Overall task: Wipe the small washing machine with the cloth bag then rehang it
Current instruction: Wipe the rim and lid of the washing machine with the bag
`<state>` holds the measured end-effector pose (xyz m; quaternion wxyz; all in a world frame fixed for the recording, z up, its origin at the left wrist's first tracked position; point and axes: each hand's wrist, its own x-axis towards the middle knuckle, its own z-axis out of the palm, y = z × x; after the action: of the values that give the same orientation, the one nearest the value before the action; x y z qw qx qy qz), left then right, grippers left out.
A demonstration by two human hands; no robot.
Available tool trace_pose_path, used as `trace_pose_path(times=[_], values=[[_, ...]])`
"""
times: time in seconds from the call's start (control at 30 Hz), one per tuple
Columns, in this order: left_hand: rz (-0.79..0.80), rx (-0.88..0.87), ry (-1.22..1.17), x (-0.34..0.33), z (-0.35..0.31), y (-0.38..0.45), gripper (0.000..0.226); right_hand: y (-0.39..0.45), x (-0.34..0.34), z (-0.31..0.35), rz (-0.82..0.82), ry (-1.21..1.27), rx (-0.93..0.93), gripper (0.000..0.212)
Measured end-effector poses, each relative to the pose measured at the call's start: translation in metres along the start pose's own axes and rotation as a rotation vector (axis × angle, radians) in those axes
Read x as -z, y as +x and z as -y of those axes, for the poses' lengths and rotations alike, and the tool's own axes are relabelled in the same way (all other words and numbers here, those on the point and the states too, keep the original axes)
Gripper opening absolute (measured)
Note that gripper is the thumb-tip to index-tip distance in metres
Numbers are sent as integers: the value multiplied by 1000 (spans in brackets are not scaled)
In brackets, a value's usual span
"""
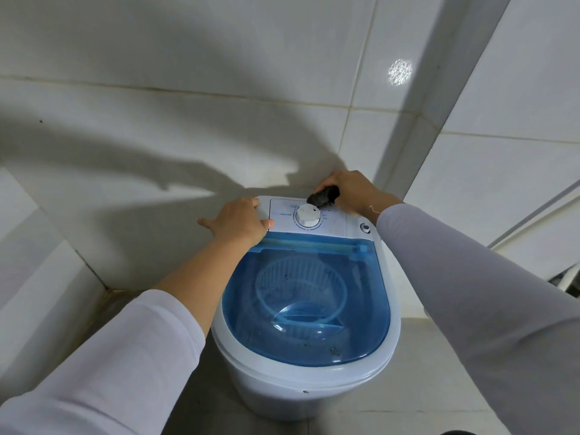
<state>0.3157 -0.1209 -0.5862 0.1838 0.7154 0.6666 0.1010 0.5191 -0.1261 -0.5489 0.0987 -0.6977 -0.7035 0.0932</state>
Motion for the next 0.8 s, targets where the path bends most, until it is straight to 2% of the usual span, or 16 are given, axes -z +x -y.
trace_pose_path(times=[0.37, 0.6, 0.8], values=[[1, 0, -1, 1, 0, -3, 53, -40, -7, 11, -56, -19, -135, 32], [22, -22, 1, 2, 0, -5, 53, -61, -15, 24, -45, 82, -235, 32], [24, -28, -23, 2, 1, -6, 50, -67, -17, 28, 18, 7, -192, 34]])
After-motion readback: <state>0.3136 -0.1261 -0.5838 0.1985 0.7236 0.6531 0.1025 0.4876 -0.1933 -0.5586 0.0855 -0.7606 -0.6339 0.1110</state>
